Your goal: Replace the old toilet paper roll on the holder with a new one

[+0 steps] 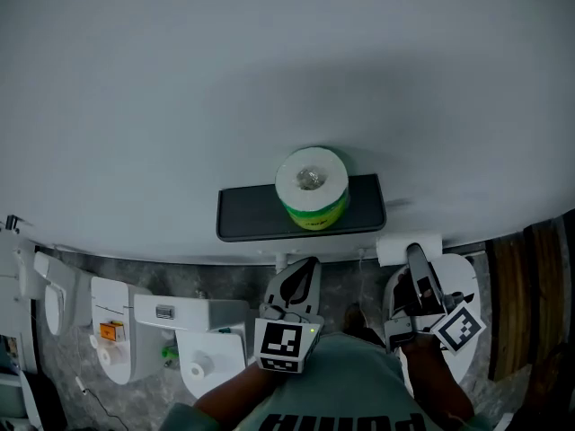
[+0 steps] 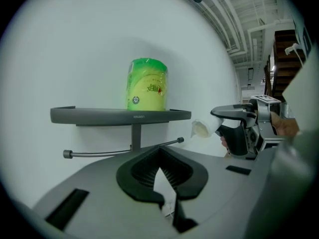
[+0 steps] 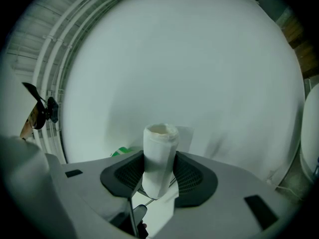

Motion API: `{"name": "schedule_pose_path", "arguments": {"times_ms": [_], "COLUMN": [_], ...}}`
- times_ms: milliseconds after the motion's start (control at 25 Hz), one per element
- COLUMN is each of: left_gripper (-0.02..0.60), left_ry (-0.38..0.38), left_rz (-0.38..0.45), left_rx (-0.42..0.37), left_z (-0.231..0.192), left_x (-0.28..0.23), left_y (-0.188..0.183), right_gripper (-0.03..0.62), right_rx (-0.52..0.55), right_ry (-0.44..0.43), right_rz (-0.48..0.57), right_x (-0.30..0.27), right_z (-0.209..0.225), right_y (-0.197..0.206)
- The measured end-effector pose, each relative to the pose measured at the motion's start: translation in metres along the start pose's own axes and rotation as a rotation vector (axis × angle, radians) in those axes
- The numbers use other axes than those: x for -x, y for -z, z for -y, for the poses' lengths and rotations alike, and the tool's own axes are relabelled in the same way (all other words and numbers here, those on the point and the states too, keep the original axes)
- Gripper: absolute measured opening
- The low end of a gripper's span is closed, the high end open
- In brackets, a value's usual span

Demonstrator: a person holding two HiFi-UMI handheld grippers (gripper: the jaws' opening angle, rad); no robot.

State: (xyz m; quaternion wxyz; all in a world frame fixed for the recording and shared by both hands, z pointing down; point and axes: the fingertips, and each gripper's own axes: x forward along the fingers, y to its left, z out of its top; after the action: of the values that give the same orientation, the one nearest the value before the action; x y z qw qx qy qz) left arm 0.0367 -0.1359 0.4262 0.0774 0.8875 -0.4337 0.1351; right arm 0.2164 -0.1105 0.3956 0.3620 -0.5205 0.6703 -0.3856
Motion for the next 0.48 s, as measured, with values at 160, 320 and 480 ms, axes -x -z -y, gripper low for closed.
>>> {"name": "schedule_pose_path", "arguments": {"times_ms": [160, 320, 480], "left_gripper": [0.006, 0.006, 0.006], "left_ry": [-0.019, -0.047, -0.096], "left_rz": [0.018, 0.033, 0.048], "left_rx": [0.004, 0.009, 0.017], "left_z": [-0.007, -0.018, -0.037], "left_x": [0.016, 0.034, 0.055], "left_y": [-0.002, -0.005, -0.007], "right_gripper": [0.189, 0.189, 0.189], "right_rx": [0.058, 0.136, 0.227], "right_ry": [-0.052, -0.087, -0.136], "right_rz": [-0.034, -0.076, -0.119], "right_x": [0.004, 0.003, -0.002], "right_z": [-0.028, -0.053, -0.084], "right_y": [0.014, 0.029, 0.047]}}
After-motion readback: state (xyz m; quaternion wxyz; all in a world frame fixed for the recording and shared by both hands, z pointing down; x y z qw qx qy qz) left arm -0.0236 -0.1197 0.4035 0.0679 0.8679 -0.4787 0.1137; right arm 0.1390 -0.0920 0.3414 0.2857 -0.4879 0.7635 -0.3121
